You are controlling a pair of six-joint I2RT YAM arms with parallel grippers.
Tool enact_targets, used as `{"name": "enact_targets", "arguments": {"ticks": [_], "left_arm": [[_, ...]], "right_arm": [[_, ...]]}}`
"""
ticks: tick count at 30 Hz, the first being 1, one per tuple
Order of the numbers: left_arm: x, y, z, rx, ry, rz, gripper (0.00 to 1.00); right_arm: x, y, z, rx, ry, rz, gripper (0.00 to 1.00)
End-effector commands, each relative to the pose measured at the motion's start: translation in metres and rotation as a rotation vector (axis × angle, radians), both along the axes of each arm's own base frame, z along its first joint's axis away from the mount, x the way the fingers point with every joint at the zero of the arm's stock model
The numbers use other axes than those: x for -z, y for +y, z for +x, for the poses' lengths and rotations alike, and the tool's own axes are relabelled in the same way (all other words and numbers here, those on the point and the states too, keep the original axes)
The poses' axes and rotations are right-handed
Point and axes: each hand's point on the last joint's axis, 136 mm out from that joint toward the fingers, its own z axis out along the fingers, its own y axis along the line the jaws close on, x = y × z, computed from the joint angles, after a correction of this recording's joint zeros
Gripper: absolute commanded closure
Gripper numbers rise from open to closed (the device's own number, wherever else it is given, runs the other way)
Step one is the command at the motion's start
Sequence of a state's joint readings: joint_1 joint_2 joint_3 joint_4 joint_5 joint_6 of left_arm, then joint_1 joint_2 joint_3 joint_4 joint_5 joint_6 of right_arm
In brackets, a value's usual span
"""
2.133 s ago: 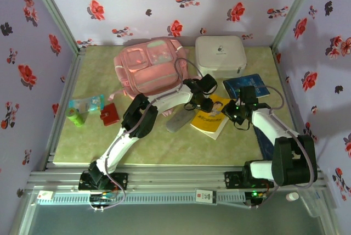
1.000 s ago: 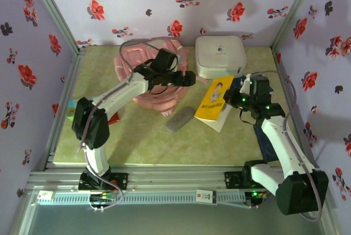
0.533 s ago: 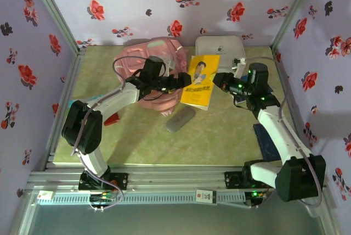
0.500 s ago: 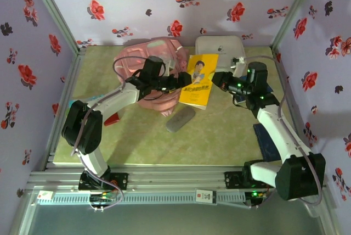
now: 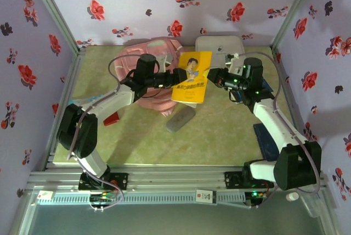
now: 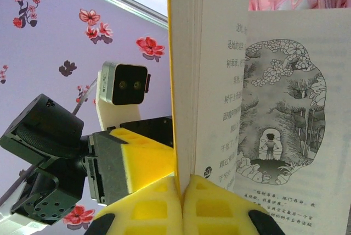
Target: Pack the student bag
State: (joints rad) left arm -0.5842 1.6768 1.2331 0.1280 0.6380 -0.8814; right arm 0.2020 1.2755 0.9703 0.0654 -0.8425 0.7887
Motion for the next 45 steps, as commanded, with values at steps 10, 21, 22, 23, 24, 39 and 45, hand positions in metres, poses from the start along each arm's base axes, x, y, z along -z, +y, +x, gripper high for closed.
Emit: {"name": "enact_targets", "arguments": {"ticks": [10, 21, 22, 23, 24, 39, 45], "left_arm": [[-0.030, 0.022, 0.001, -0.017, -0.068, -0.064, 0.75], [-0.035, 0.056, 0.023, -0.192, -0.082, -0.020, 1.00], [-0.037, 0.061, 0.027, -0.229, -0.088, -0.013, 1.00], [-0.038, 0.066, 0.030, -0.260, -0.093, -0.008, 1.00], [-0.040, 0.070, 0.034, -0.295, -0.097, -0.007, 1.00], [-0.109, 0.130, 0.084, -0.669, -0.060, -0.274, 1.00], [-0.124, 0.129, 0.083, -0.694, -0.059, -0.365, 1.00]], "right_arm": [[0.017, -0.005, 0.020, 0.037, -0.023, -0.144, 0.99], [0.048, -0.028, 0.033, 0.277, 0.130, -0.078, 0.27], [0.047, -0.024, 0.032, 0.285, 0.139, -0.028, 0.24], [0.047, -0.022, 0.031, 0.296, 0.154, 0.013, 0.22], [0.047, -0.021, 0.032, 0.314, 0.174, 0.060, 0.19], [-0.017, 0.026, 0.031, 0.351, 0.246, 0.402, 0.01], [-0.027, 0.076, 0.035, 0.264, 0.271, 0.446, 0.02]]}}
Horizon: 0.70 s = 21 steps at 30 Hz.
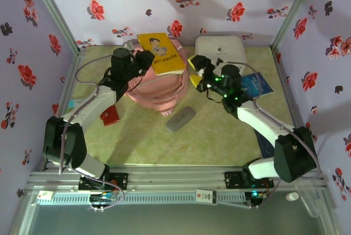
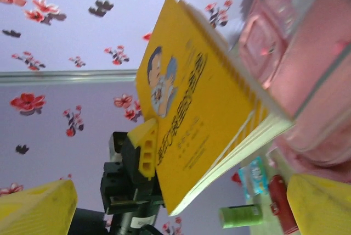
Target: Pack the student bag
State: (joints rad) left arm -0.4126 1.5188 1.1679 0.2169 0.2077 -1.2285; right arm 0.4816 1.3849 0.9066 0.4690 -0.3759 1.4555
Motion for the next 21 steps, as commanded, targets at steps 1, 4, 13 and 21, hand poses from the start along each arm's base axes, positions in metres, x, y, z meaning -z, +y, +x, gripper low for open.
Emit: {"name": "enact_targets", "arguments": {"ticks": [1, 4, 13, 21], "left_arm": [[-0.069, 0.003, -0.003, -0.044, -0.163, -0.158, 1.00], [-0.068, 0.002, -0.004, -0.053, -0.164, -0.182, 1.00], [-0.062, 0.002, -0.006, -0.064, -0.151, -0.213, 1.00], [-0.057, 0.001, -0.007, -0.064, -0.127, -0.214, 1.00]], "right_arm": [[-0.023, 0.021, 0.008, -0.004, -0.027, 0.091, 0.02], [-0.015, 0.035, 0.011, -0.005, 0.008, 0.124, 0.03], [-0.019, 0.058, 0.026, 0.000, 0.005, 0.195, 0.05], [-0.010, 0.065, 0.040, 0.053, -0.008, 0.229, 0.18]]}}
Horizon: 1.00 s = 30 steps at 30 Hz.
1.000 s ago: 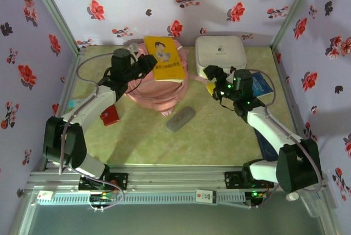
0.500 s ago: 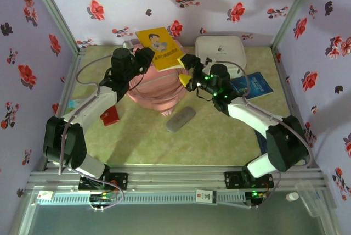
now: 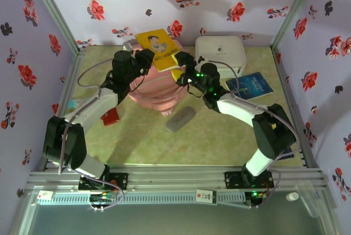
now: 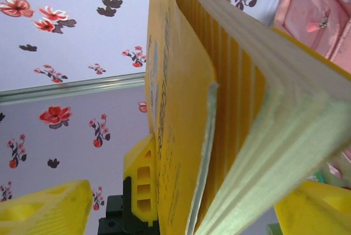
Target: Pack the student bag
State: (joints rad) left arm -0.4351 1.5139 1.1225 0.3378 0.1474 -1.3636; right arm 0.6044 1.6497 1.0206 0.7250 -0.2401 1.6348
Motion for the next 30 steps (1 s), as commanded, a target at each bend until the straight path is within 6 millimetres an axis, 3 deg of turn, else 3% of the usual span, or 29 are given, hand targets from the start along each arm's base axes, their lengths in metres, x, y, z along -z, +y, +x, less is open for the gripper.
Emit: {"name": "enact_targets", "arguments": {"ticks": [1, 6, 12, 16, 19, 27, 30], "left_arm": [[-0.047, 0.003, -0.008, -0.013, -0.125, -0.078, 1.00], [-0.043, 0.003, -0.008, -0.013, -0.109, -0.076, 1.00], [-0.029, 0.005, -0.012, -0.013, -0.072, -0.042, 0.97], [-0.013, 0.008, -0.021, 0.003, -0.040, 0.033, 0.76], [0.005, 0.015, -0.033, 0.017, -0.014, 0.148, 0.61], [0.083, 0.029, -0.070, 0.175, 0.087, 0.577, 0.20], [0.097, 0.032, -0.078, 0.260, 0.071, 0.739, 0.07]], "right_arm": [[-0.018, 0.004, 0.010, 0.039, -0.053, 0.068, 0.20], [-0.023, 0.009, 0.012, 0.037, -0.081, 0.096, 0.38], [-0.031, 0.006, 0.011, 0.049, -0.133, 0.093, 0.67], [-0.034, -0.001, 0.005, 0.067, -0.184, 0.031, 0.86], [-0.026, -0.012, 0.000, 0.090, -0.204, -0.047, 0.94], [0.003, -0.055, -0.006, 0.130, -0.207, -0.218, 0.98], [0.013, -0.075, -0.008, 0.143, -0.207, -0.293, 0.98]]}}
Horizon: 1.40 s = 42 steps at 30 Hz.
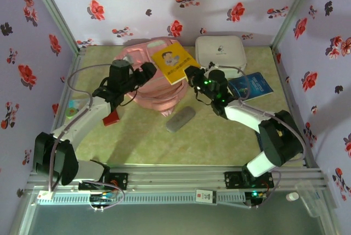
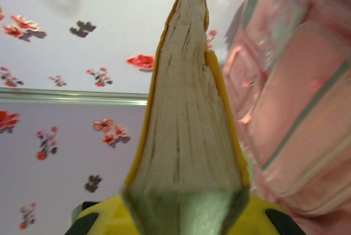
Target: Pack the student bag
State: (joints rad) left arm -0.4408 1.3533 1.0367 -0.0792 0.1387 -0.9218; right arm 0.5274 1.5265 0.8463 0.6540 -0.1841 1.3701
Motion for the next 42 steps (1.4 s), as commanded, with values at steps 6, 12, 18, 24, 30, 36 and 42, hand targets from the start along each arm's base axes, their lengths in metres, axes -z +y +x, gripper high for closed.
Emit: {"name": "enact_targets", "arguments": {"ticks": [6, 12, 18, 24, 30, 36, 42], "left_arm": [[0.059, -0.005, -0.016, 0.358, 0.008, 0.555, 0.00], [0.093, -0.026, 0.002, 0.616, -0.052, 0.953, 0.14], [0.114, -0.041, 0.030, 0.732, -0.066, 1.094, 0.19], [0.137, -0.039, 0.055, 0.781, -0.030, 1.164, 0.27], [0.161, -0.035, 0.055, 0.912, 0.027, 1.168, 0.29], [0.166, -0.041, 0.064, 0.949, 0.073, 1.174, 0.33], [0.181, -0.042, 0.062, 1.039, 0.075, 1.213, 0.34]], "right_arm": [[-0.003, -0.050, -0.016, 0.043, -0.096, -0.243, 0.98], [0.013, -0.074, -0.028, 0.059, -0.073, -0.368, 0.98], [0.017, -0.093, -0.035, 0.074, -0.052, -0.417, 0.97], [0.020, -0.105, -0.039, 0.064, -0.050, -0.444, 0.98], [0.020, -0.114, -0.040, 0.063, -0.059, -0.435, 0.98], [0.010, -0.110, -0.041, 0.034, -0.047, -0.357, 0.97], [0.015, -0.114, -0.045, 0.038, -0.028, -0.387, 0.97]]}}
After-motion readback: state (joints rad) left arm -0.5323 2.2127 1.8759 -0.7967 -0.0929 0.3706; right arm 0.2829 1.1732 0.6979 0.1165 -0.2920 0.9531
